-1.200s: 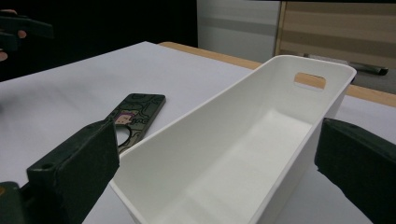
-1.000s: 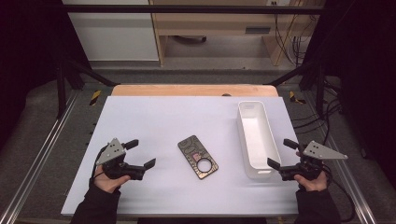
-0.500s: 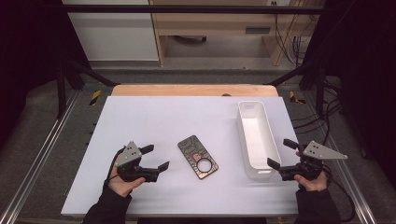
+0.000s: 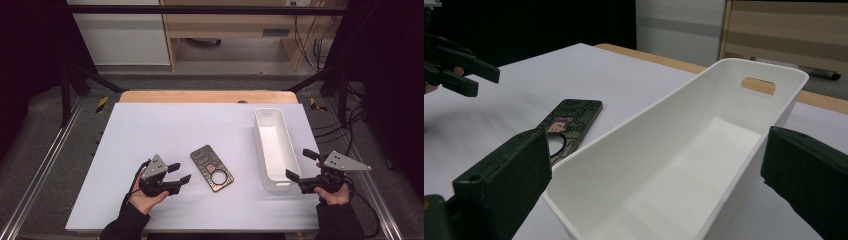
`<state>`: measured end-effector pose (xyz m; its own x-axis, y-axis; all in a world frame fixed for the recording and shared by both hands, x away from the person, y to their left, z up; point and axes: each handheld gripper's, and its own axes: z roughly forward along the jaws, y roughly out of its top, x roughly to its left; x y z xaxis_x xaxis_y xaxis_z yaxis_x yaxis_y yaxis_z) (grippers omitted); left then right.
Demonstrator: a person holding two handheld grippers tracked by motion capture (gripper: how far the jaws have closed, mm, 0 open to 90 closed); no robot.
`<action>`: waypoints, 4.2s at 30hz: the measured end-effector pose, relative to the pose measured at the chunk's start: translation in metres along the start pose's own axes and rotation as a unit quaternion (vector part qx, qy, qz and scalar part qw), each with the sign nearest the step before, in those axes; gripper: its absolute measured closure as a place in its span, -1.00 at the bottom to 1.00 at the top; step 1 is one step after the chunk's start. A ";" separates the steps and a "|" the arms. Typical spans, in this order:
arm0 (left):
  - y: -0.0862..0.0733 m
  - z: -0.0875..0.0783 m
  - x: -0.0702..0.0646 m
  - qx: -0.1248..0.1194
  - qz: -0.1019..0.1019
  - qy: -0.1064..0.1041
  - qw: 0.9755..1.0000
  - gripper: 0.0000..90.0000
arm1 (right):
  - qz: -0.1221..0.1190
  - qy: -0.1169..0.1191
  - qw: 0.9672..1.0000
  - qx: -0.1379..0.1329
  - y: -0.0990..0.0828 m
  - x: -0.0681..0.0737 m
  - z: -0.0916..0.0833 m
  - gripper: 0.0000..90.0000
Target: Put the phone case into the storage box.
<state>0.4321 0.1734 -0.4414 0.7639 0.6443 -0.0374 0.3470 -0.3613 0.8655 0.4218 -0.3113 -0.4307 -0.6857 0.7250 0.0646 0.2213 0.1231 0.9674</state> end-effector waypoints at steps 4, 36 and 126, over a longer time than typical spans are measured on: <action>0.000 0.006 -0.004 0.012 0.000 -0.005 1.000 0.18 | 0.000 0.000 1.000 0.000 0.000 0.000 0.000 -0.99; 0.000 0.059 -0.034 0.116 0.006 -0.049 0.992 0.98 | -0.001 0.000 1.000 0.001 0.000 0.000 0.001 -0.99; 0.097 0.104 0.022 0.048 0.010 0.010 0.999 0.98 | -0.002 -0.001 1.000 -0.001 0.000 0.001 0.001 -0.99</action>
<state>0.5394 0.0827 -0.4108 0.7603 0.6495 -0.0107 0.3834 -0.4354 0.8145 0.4221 -0.3097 -0.4307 -0.6859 0.7252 0.0602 0.2172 0.1251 0.9681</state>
